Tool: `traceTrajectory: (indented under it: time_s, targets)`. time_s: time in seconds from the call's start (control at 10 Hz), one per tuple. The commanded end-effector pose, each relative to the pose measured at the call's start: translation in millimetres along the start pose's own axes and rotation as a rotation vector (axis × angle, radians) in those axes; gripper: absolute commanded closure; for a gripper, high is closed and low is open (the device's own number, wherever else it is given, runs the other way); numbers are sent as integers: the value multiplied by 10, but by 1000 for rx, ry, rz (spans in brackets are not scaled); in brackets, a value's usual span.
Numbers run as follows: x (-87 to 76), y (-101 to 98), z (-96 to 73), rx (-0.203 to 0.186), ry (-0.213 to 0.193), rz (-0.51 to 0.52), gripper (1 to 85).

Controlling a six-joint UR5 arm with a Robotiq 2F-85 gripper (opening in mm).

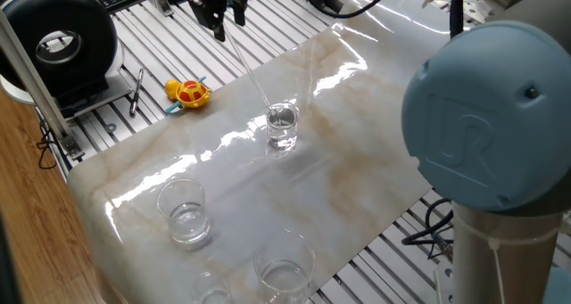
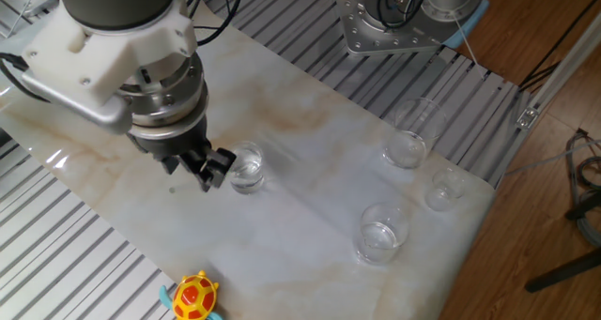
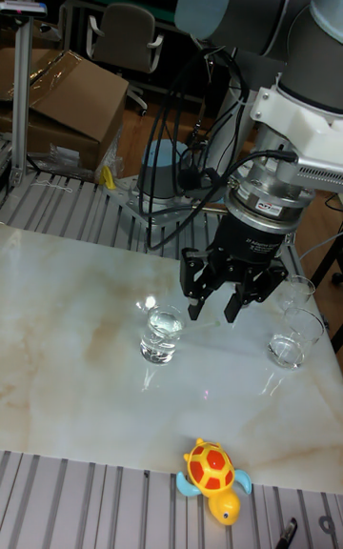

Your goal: Stir the beaker with a glass rod

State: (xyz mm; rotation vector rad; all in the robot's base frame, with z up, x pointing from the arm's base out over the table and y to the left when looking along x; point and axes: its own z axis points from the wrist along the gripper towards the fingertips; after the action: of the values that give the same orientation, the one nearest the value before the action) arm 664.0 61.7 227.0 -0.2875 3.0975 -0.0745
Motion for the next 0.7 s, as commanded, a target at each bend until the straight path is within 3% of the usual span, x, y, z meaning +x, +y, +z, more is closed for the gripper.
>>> traceTrajectory:
  time_s: [0.0,0.3,0.6]
  targets:
    - [-140,36,-38,-28,-1,19,357]
    - [-274,23,-19,-35,13,17,357]
    - [-255,27,56,-32,31,14,360]
